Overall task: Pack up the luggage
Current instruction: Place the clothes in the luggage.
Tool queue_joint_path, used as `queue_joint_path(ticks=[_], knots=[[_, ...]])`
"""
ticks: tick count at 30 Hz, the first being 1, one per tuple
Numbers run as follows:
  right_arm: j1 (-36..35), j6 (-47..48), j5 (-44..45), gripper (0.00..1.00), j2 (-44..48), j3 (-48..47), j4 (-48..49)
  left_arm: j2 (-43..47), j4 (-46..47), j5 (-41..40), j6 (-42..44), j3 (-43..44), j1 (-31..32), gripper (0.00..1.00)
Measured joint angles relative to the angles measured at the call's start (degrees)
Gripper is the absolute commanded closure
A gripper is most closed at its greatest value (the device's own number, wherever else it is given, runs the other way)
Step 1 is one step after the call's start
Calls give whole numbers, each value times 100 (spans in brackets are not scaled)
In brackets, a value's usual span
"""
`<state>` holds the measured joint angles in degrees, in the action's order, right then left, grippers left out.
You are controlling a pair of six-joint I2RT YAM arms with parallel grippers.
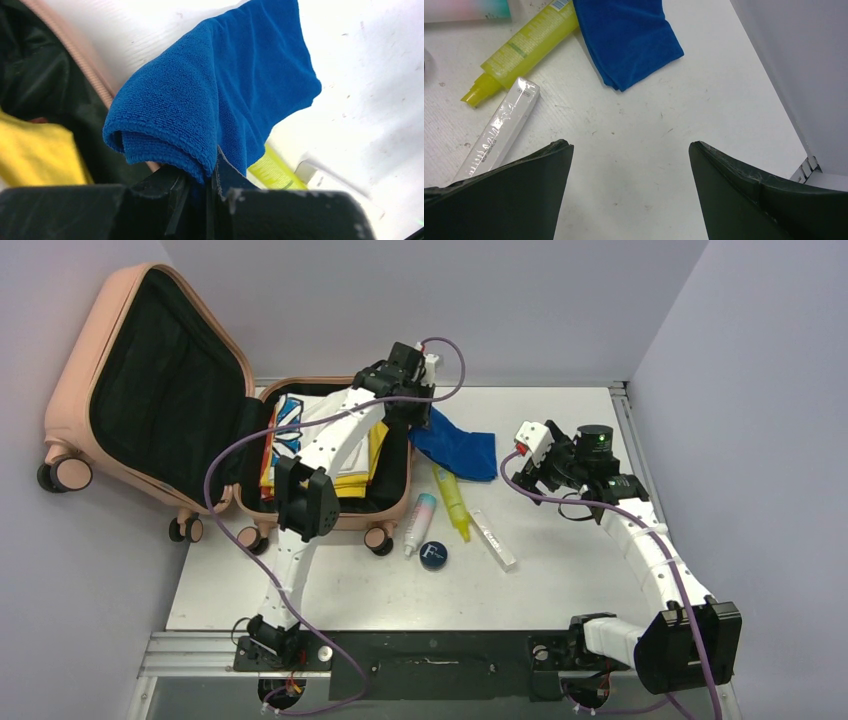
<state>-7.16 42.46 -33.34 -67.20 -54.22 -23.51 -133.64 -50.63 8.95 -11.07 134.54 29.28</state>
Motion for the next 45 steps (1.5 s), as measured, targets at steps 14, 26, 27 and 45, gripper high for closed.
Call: queue_joint_path(ticks=[14, 26, 27, 45], knots=[[0, -20, -9, 10, 0, 101, 72, 33, -1545, 74, 1360, 866, -752, 100], [0, -35, -46, 10, 0, 125, 74, 33, -1888, 389, 1609, 994, -2070, 100], [0, -35, -50, 10, 0, 125, 74, 33, -1910, 407, 1624, 994, -2170, 100], [0, -35, -59, 10, 0, 125, 74, 33, -1919, 308, 1895, 195, -3292, 100]])
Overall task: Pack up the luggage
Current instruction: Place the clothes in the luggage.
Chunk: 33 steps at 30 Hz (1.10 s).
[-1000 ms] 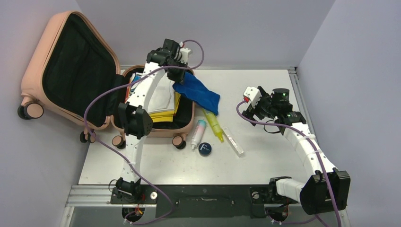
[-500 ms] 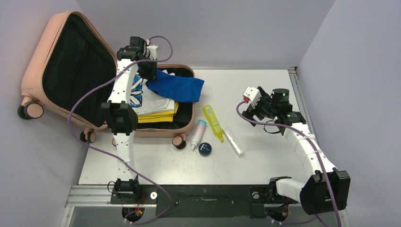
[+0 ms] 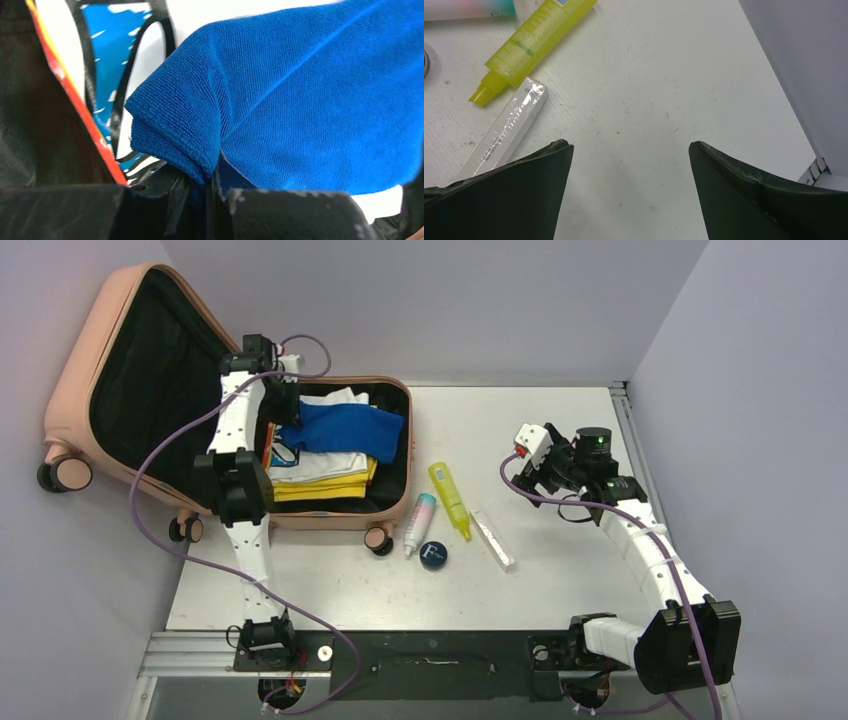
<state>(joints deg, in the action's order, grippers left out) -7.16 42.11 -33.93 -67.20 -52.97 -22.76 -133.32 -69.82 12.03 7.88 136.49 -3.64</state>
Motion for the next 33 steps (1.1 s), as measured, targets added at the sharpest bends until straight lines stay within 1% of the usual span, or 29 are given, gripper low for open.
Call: queue_joint_path(ticks=[7, 16, 19, 20, 21, 22, 29, 33], knots=[[0, 0, 0, 10, 0, 0, 0, 90, 345, -94, -15, -625, -376, 100], [0, 0, -20, 10, 0, 0, 0, 365, 621, -317, 39, -824, -581, 99], [0, 0, -24, 10, 0, 0, 0, 365, 669, -328, 39, -855, -619, 68], [0, 0, -31, 10, 0, 0, 0, 365, 669, -328, 63, -866, -627, 63], [0, 0, -39, 10, 0, 0, 0, 365, 675, -332, 83, -874, -636, 39], [0, 0, -44, 10, 0, 0, 0, 365, 686, -350, 92, -887, -647, 3], [0, 0, -68, 10, 0, 0, 0, 586, 953, -389, 96, -1241, -688, 4], [0, -2, -94, 10, -2, 0, 0, 1104, 1357, -442, 83, -1600, -713, 4]])
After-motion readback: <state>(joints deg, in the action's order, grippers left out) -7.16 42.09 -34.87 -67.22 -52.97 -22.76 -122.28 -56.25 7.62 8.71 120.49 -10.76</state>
